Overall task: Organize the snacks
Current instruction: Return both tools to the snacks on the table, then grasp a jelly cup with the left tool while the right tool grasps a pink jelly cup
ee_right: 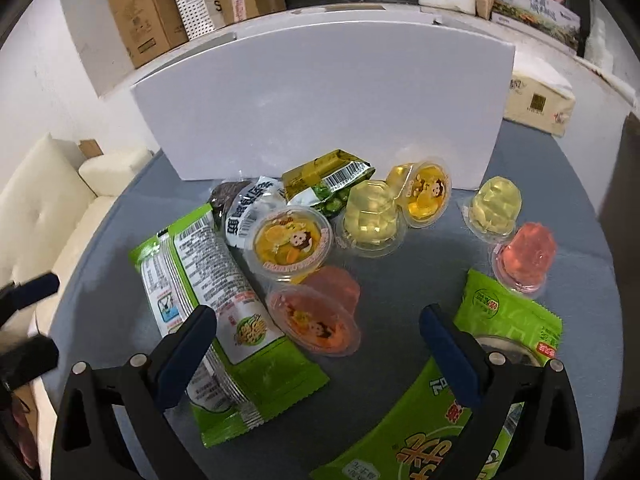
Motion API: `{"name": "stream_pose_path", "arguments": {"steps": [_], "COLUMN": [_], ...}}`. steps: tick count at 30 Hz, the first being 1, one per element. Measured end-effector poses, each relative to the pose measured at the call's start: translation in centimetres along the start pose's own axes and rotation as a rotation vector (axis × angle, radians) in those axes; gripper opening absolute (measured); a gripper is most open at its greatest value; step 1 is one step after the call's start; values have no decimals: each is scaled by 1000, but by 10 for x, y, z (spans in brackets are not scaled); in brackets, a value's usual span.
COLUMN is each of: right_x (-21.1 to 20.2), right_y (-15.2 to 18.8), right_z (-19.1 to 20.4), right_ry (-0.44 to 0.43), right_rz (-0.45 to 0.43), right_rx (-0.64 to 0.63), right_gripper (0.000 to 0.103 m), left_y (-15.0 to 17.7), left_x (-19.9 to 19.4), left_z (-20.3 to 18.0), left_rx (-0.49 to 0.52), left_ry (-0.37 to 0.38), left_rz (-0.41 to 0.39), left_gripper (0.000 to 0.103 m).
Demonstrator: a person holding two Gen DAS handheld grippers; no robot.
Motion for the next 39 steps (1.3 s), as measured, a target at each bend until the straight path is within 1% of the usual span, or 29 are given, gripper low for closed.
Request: {"name": "stream_pose_path", "arguments": {"steps": [1,2,3,4,5,6,7,9,14,17,19,21,23,24,29,30,31,32,33,34,36,39], "right_x": [-1,-1,-2,-1,-1,-2,-4,-10,-45,-71,-90,-112,-125,-131,-144,-144,-143,-143,-142,-139,-138,-135], "right_y": [-1,-2,-3,-2,-1,0,1,2,-4,-7,-8,-6,-7,-6,2,4,5,7,8,7,7,6], "right_z": [-2,-3,-4,-5,-8,-9,-8,-6,-11,-23,-37,-50,-60,-65,-82,-85,-86,-86,-85,-82,-79,-72], "right_ry": [-3,-2,0,5,7,25,11,-56,-89,-81,-76,-66,-57,-49,-31,-31,-33,-35,-39,-42,-52,-65], "right_rz": [-6,-10,-18,-15,-1,-7,-5,-16,-94,-146,-182,-213,-233,-242,-260,-259,-256,-255,-252,-250,-247,-243], "right_rx": [10,15,19,21,24,22,14,29,32,57,88,109,120,126,171,179,187,192,195,196,191,174], "right_gripper": [102,98,71,49,49,48,48,48,49,48,49,48,48,48,48,48,48,48,48,48,48,49], "left_y": [0,1,2,2,2,2,1,0,-11,-25,-34,-42,-47,-49,-53,-53,-53,-54,-53,-53,-53,-49], "left_x": [1,2,3,4,5,5,6,10,28,45,59,81,96,106,122,122,122,121,118,115,111,106], "left_z": [0,0,0,0,0,-1,-2,-5,-26,-47,-60,-72,-77,-80,-86,-86,-87,-87,-91,-93,-94,-100], "left_rx": [0,1,3,3,2,4,8,18,68,119,148,175,186,194,218,223,227,233,231,215,243,252], "left_ry": [-1,-4,-6,-8,-8,-6,-6,-7,14,32,58,56,61,60,50,47,54,61,103,128,100,131], "left_rz": [3,7,9,11,13,15,15,22,37,39,42,75,91,106,115,109,106,104,107,112,104,105], "left_gripper": [103,103,103,103,103,103,103,103,103,103,103,103,103,102,100,97,91,67,51,51,51,51]}}
Point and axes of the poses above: each gripper's, at about its wrist camera, not at the fingertips, and x roughly the way its jaws point, z to its left, y to its underside, the point moved 9 cm from there along x, roughly the way its jaws point, and after that the axes turned 1 degree about -y, right-handed, at the moved point
